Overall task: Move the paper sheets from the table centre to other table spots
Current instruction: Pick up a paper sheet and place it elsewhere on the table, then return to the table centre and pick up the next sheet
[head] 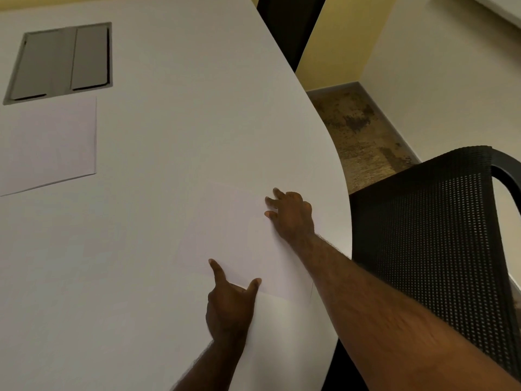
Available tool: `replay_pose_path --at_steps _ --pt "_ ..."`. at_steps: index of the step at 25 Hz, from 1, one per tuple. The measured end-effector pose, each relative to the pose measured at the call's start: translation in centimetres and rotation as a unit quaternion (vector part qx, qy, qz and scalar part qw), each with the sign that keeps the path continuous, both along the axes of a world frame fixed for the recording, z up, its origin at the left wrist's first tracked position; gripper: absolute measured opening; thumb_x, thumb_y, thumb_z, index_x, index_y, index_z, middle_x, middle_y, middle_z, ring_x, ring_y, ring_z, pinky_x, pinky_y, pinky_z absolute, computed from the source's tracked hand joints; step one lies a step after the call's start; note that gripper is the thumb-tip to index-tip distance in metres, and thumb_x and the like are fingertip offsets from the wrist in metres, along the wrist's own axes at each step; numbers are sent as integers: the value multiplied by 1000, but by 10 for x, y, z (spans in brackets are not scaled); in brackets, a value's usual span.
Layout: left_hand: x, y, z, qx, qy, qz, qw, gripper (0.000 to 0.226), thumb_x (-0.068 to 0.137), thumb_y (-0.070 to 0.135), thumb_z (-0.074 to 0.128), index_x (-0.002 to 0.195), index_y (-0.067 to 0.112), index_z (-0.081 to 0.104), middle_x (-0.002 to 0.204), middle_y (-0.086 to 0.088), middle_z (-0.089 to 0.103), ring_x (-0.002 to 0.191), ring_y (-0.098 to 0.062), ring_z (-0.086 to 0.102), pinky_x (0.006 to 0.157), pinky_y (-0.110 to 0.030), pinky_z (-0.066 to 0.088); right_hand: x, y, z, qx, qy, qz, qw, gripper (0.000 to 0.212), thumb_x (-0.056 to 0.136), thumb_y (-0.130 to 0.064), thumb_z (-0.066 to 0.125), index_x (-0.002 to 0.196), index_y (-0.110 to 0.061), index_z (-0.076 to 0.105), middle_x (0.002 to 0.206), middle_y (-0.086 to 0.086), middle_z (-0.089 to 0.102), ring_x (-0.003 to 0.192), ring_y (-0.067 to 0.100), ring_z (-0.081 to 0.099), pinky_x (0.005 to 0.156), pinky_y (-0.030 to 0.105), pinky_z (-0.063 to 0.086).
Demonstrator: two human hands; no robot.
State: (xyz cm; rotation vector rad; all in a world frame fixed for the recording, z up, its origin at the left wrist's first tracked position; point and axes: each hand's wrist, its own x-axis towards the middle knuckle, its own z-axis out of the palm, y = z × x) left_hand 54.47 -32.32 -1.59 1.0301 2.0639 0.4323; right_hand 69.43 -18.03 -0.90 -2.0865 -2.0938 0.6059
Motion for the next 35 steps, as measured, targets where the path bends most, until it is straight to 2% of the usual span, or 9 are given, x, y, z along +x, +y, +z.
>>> replay_pose_path --at_steps 8,12,16,17,19,21,23,26,35 --pt "3 0 2 5 33 1 999 112 75 60 68 152 19 -2 57 15 57 64 -13 58 76 -32 52 -1 -1 -3 4 -35 28 999 40 99 -31 46 139 -27 44 155 -11 34 144 25 25 109 41 26" --pt "3 1 1 -12 43 -5 999 111 75 61 67 152 21 -1 70 7 66 79 -21 67 82 -36 53 0 0 -4 0 -30 27 999 42 99 -31 46 141 -26 43 156 -9 33 146 25 24 112 41 24" --pt "3 -5 8 28 38 33 998 112 70 65 68 153 26 3 66 6 63 65 -14 59 73 -32 51 0 -2 9 8 22 -11 1000 53 96 -39 51 145 -28 37 157 -6 31 146 24 22 113 41 20" --pt "2 -7 12 50 41 41 997 111 69 67 68 152 27 6 72 3 66 68 -15 62 73 -33 53 0 -5 15 29 25 -18 999 54 96 -41 50 146 -28 36 157 -6 31 146 24 23 112 41 21" --pt "-3 -10 23 112 65 41 991 110 65 71 66 150 29 12 103 -4 68 93 -22 64 82 -40 53 0 -13 29 65 11 -14 998 57 96 -44 49 147 -27 32 158 -5 30 146 22 23 113 42 21" --pt "-11 -15 39 147 124 2 981 112 63 77 60 151 27 12 137 -9 51 125 -30 49 97 -48 44 1 -24 51 90 1 -2 996 60 96 -45 48 148 -25 29 159 -2 27 148 22 19 115 43 20" --pt "-21 -22 56 132 169 -61 975 117 64 85 47 152 26 -4 160 -8 18 145 -31 21 113 -50 26 3 -37 74 104 -5 10 994 62 95 -47 47 149 -23 27 161 0 22 149 23 14 118 44 16" --pt "-33 -38 73 104 183 -104 972 117 62 93 25 139 29 -35 160 -3 -22 149 -25 -13 118 -51 2 4 -60 105 113 -23 40 993 66 95 -50 44 151 -23 21 163 1 14 151 24 6 120 45 8" --pt "-71 -129 166 183 166 -35 968 115 58 98 20 136 33 -34 155 6 -24 148 -18 -16 117 -49 -6 -31 -142 205 178 -11 106 978 72 94 -54 43 153 -25 13 163 1 7 151 23 0 120 45 3"
